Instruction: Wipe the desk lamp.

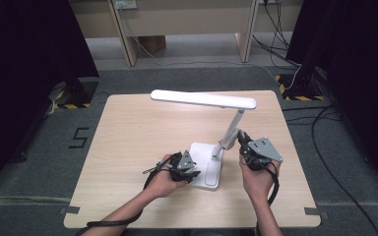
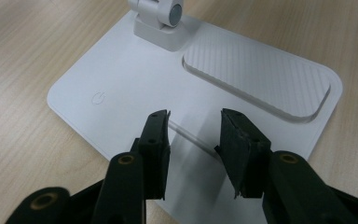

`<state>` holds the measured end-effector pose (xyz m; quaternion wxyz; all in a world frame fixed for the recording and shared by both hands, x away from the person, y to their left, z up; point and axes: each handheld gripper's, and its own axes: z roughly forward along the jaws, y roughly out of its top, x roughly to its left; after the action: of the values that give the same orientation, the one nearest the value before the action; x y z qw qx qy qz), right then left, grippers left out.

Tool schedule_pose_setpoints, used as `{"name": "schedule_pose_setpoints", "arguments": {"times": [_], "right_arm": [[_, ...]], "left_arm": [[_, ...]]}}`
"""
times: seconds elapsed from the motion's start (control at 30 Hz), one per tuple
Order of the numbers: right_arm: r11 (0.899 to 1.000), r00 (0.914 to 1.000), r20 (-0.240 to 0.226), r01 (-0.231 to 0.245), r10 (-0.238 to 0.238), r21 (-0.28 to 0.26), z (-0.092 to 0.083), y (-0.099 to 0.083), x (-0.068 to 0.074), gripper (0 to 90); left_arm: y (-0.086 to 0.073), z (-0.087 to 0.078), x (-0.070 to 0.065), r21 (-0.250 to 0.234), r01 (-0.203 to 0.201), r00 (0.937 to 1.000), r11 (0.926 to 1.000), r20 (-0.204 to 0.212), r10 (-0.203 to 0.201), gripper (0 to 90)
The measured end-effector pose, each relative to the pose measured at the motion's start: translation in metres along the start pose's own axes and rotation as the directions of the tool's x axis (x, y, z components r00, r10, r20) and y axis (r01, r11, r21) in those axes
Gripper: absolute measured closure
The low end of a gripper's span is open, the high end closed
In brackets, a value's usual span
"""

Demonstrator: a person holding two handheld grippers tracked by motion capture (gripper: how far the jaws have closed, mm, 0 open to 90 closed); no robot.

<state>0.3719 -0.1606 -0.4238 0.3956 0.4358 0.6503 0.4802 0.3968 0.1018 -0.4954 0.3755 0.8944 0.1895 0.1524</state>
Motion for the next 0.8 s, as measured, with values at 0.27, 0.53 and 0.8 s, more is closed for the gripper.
{"name": "schedule_pose_setpoints", "arguments": {"times": [0.27, 0.53, 0.8], "right_arm": [[1.0, 1.0, -0.006, 0.007, -0.007, 0.007, 0.0016, -0.0004, 0.0002, 81.7], [1.0, 0.9997, -0.025, 0.004, -0.003, 0.024, 0.0045, -0.0038, 0.0015, 82.0], [0.999, 0.9995, -0.027, 0.016, -0.015, 0.033, 0.0058, -0.0056, 0.0033, 82.0]], "left_arm": [[0.0004, 0.0005, -0.0002, -0.001, 0.002, 1.0, 1.0, 0.0, -0.002, 61.9], [0.0004, 0.0007, -0.0001, -0.002, 0.003, 1.0, 1.0, 0.001, -0.003, 62.0], [0.0006, 0.0008, -0.0001, -0.002, 0.002, 1.0, 1.0, 0.001, -0.002, 62.0]]}}
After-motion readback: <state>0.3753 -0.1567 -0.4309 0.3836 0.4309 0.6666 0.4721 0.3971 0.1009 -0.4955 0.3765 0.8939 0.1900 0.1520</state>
